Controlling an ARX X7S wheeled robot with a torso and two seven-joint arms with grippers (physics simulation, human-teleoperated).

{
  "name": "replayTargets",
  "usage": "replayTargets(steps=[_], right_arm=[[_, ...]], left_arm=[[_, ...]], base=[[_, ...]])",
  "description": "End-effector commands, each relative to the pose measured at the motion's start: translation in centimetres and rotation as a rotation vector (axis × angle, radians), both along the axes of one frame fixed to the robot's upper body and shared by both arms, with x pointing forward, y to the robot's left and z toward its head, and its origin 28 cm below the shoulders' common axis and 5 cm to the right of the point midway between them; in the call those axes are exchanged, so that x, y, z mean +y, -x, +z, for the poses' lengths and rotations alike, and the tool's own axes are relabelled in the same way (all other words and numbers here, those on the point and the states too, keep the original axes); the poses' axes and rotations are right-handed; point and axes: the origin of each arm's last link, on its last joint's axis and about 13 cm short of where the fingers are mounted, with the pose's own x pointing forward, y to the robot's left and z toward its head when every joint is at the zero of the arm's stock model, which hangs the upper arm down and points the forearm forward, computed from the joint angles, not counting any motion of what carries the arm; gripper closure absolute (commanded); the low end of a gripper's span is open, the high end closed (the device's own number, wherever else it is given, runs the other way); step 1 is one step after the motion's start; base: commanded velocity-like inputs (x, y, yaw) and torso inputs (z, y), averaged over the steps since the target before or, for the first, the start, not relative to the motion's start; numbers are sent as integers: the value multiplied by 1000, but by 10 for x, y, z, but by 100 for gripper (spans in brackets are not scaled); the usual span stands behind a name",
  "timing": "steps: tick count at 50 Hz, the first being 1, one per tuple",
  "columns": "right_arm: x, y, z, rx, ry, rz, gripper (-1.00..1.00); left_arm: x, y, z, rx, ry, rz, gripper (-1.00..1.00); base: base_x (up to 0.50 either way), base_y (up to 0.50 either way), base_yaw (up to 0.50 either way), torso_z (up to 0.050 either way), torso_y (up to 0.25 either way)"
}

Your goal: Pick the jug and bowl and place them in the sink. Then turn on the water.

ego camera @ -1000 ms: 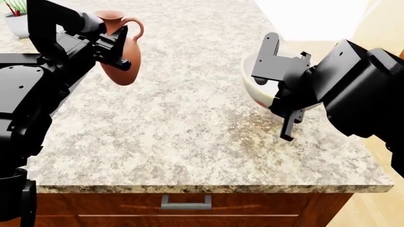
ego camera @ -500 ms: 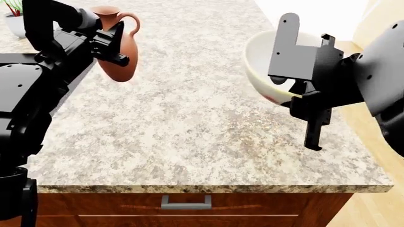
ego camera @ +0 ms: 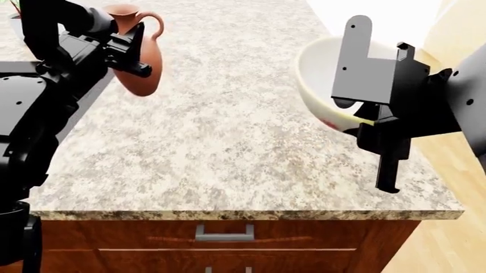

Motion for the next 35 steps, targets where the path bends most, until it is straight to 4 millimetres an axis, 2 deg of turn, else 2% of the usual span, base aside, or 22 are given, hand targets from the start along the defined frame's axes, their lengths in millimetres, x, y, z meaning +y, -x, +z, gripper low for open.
replayTargets(steps=[1,9,35], right_arm=[[0,-1,1,-30,-6,-10,100],[1,1,1,-30,11,-4,100],[3,3,-1,-26,22,14,100]], left_arm=[[0,3,8,-42,19,-3,100],[1,5,9,-41,17,-1,100],[1,8,11,-46,17,-5,100]], base=[[0,0,0,0,0],[0,47,0,1,1],[0,499,0,1,2]])
